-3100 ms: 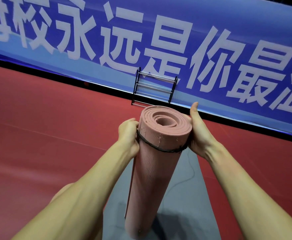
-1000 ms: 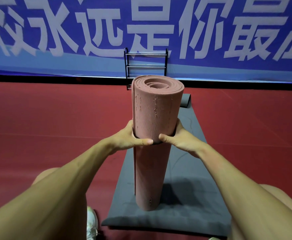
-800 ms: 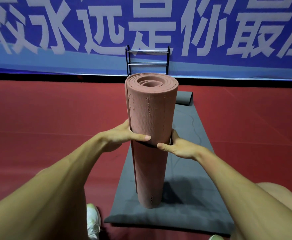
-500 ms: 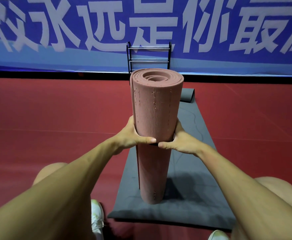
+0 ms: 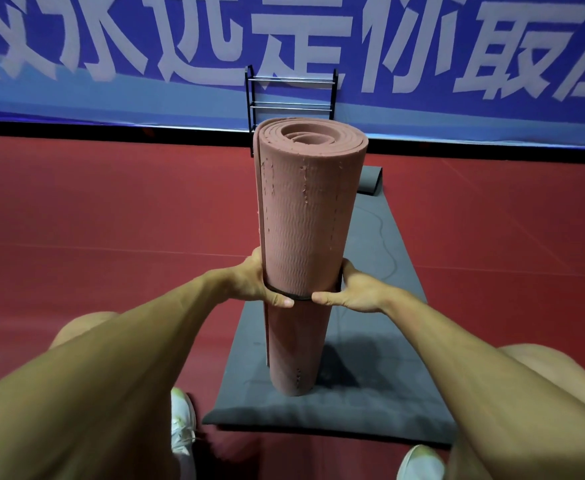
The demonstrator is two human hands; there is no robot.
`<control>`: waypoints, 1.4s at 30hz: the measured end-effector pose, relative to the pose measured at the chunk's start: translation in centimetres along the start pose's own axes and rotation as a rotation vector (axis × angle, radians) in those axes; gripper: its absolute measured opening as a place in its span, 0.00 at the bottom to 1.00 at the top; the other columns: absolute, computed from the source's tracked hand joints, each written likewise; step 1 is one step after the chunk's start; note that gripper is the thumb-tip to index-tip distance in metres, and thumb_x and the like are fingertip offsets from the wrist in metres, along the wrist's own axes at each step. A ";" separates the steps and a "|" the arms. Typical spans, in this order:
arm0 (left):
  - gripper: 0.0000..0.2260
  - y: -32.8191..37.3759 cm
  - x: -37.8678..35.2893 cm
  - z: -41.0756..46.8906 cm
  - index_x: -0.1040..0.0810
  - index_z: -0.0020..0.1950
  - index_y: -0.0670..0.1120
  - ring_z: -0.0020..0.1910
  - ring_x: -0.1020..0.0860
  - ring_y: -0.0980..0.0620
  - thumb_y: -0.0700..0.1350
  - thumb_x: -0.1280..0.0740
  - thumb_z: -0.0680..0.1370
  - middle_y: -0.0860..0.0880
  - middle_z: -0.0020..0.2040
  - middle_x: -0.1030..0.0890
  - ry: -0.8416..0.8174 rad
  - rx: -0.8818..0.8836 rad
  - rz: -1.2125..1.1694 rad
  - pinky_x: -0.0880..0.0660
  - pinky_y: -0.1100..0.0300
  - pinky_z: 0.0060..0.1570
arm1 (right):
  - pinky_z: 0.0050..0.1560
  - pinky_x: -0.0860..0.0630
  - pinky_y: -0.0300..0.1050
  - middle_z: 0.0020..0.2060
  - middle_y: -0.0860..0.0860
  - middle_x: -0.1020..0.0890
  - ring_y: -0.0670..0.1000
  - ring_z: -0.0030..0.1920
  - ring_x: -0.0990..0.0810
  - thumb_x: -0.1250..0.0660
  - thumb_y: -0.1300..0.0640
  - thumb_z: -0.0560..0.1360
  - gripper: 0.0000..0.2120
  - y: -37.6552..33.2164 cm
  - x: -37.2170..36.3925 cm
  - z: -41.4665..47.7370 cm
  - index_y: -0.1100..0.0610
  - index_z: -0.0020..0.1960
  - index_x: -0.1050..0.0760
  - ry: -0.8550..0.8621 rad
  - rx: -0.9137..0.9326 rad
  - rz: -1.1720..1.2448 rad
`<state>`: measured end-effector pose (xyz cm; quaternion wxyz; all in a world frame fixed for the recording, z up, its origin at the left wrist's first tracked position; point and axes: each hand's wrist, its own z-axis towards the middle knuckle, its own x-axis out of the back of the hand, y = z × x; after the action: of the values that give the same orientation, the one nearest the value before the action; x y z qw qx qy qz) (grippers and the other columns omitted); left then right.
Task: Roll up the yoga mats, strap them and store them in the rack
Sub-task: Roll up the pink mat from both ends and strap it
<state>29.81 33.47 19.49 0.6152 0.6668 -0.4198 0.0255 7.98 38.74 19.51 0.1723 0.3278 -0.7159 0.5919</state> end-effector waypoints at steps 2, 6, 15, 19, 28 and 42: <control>0.52 0.3 0.1 -0.1 0.49 0.76 0.51 0.68 0.38 0.51 0.42 0.18 0.62 0.53 0.67 0.40 0.015 -0.025 -0.026 0.31 0.55 0.63 | 0.59 0.38 0.33 0.72 0.52 0.34 0.52 0.71 0.34 0.27 0.48 0.72 0.45 0.1 0.0 0.1 0.59 0.76 0.52 -0.019 -0.015 -0.007; 0.54 0.4 0.4 0.0 0.53 0.76 0.55 0.67 0.34 0.53 0.37 0.20 0.63 0.55 0.68 0.35 0.045 -0.067 -0.202 0.30 0.56 0.63 | 0.61 0.37 0.32 0.68 0.46 0.37 0.45 0.67 0.36 0.22 0.54 0.67 0.53 -0.1 -0.1 0.3 0.56 0.77 0.57 0.057 0.063 0.076; 0.53 0.3 -0.6 0.2 0.52 0.77 0.51 0.66 0.34 0.52 0.36 0.20 0.64 0.54 0.66 0.35 -0.056 -0.016 -0.086 0.30 0.58 0.58 | 0.65 0.31 0.42 0.66 0.46 0.32 0.48 0.67 0.32 0.19 0.55 0.64 0.53 0.8 -0.4 0.8 0.54 0.76 0.51 0.001 -0.032 0.184; 0.48 0.6 -0.9 0.4 0.47 0.74 0.56 0.64 0.29 0.54 0.39 0.20 0.65 0.56 0.64 0.29 -0.070 -0.015 -0.275 0.28 0.59 0.60 | 0.53 0.27 0.43 0.66 0.48 0.28 0.52 0.65 0.28 0.20 0.57 0.64 0.48 1.2 -0.3 0.9 0.52 0.74 0.46 -0.014 -0.123 0.259; 0.38 2.6 -1.9 0.7 0.29 0.62 0.49 0.57 0.21 0.50 0.42 0.16 0.56 0.49 0.58 0.19 0.071 -0.152 -0.327 0.23 0.55 0.58 | 0.63 0.25 0.48 0.62 0.51 0.22 0.53 0.63 0.24 0.21 0.66 0.63 0.41 1.4 1.0 0.2 0.57 0.71 0.37 0.034 -0.111 0.355; 0.29 11.9 0.8 -4.0 0.20 0.57 0.49 0.49 0.17 0.52 0.56 0.21 0.59 0.52 0.50 0.15 0.491 -0.271 -0.781 0.20 0.52 0.45 | 0.51 0.27 0.31 0.69 0.50 0.29 0.37 0.60 0.27 0.22 0.54 0.66 0.45 -6.0 8.5 -4.5 0.55 0.77 0.42 0.363 0.278 0.611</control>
<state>25.23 37.70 30.42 0.7411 0.6627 0.0201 -0.1058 5.24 40.28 30.37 0.0659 0.0090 -0.6514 0.7558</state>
